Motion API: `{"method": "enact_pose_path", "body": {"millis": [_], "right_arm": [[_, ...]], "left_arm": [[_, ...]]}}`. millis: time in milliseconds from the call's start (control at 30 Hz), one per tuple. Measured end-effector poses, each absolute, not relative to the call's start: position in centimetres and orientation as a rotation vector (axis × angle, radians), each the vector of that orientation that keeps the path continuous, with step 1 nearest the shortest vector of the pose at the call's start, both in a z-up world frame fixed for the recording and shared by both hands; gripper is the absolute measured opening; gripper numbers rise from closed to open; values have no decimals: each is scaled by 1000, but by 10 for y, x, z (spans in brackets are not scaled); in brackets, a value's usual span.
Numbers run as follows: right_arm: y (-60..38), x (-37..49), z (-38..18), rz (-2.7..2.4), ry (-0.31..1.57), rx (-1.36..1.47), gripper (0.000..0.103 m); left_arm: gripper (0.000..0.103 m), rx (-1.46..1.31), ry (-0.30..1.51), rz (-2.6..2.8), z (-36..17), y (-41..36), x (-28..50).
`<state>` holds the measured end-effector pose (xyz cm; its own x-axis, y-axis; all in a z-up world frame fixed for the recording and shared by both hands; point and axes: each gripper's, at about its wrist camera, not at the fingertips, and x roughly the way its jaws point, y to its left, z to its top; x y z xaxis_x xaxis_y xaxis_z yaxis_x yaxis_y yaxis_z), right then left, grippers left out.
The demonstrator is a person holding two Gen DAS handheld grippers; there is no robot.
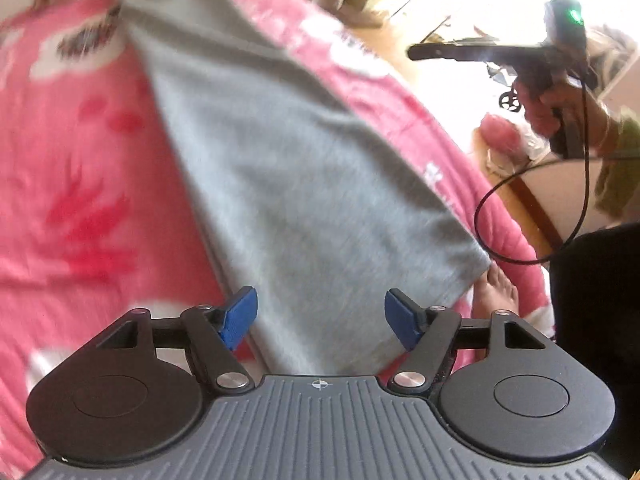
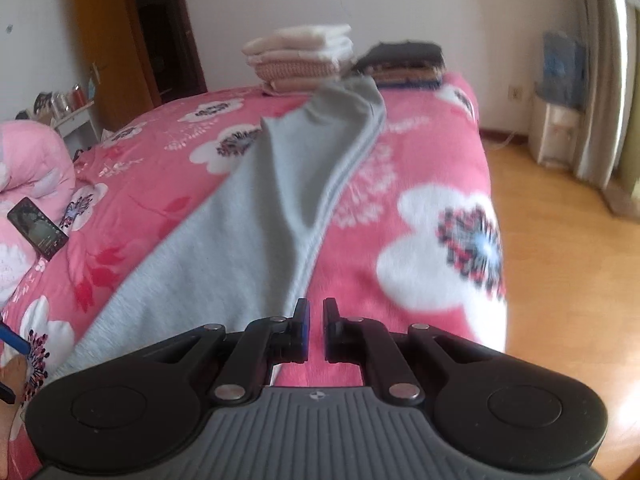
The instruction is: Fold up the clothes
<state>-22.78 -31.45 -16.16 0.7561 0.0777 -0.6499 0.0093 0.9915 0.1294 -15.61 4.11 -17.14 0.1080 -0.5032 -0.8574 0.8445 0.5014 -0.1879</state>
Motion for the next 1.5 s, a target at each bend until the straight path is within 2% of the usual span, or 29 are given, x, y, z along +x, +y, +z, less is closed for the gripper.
{"method": "enact_pose_path", "body": {"millis": [67,200,367,500,633,833,867,933,967,1167,1233,1333,1500], "right_arm": [[-309,-223,-142,53,710,62,6],[-304,-200,-119,70,764,-85,6],[-311,-144,-114,77,878,-210,6],[-318,-93,-126,84,936,-209,6],[-321,-48,-150,104,930,-116,6],[-327,0,-195,109,881,37,7],[-329,4,-199,108,878,53,8],[-330,10,-205,108,873,65,20],[-331,12,-209,108,870,71,22],[-336,29,-227,109,856,107,23],[-337,34,-233,109,851,119,20],[-339,38,-238,115,828,125,4],[-344,28,-233,86,762,138,3]], "left_arm": [[71,438,997,-1026,-175,23,-161],[71,423,1018,-996,-167,9,-140],[71,508,946,-1041,-173,-38,-113],[71,606,908,-1067,-191,-60,-94],[70,505,1000,-1068,-209,-50,-75],[70,516,1068,-1100,-233,-28,-70],[70,504,1082,-1101,-236,-27,-69],[70,480,1111,-1102,-242,-25,-67],[70,468,1125,-1103,-244,-24,-66],[71,453,1130,-1130,-248,-23,-64],[72,471,1117,-1140,-248,-20,-66],[73,490,1101,-1150,-248,-19,-70],[74,508,1084,-1155,-249,-19,-75]]}}
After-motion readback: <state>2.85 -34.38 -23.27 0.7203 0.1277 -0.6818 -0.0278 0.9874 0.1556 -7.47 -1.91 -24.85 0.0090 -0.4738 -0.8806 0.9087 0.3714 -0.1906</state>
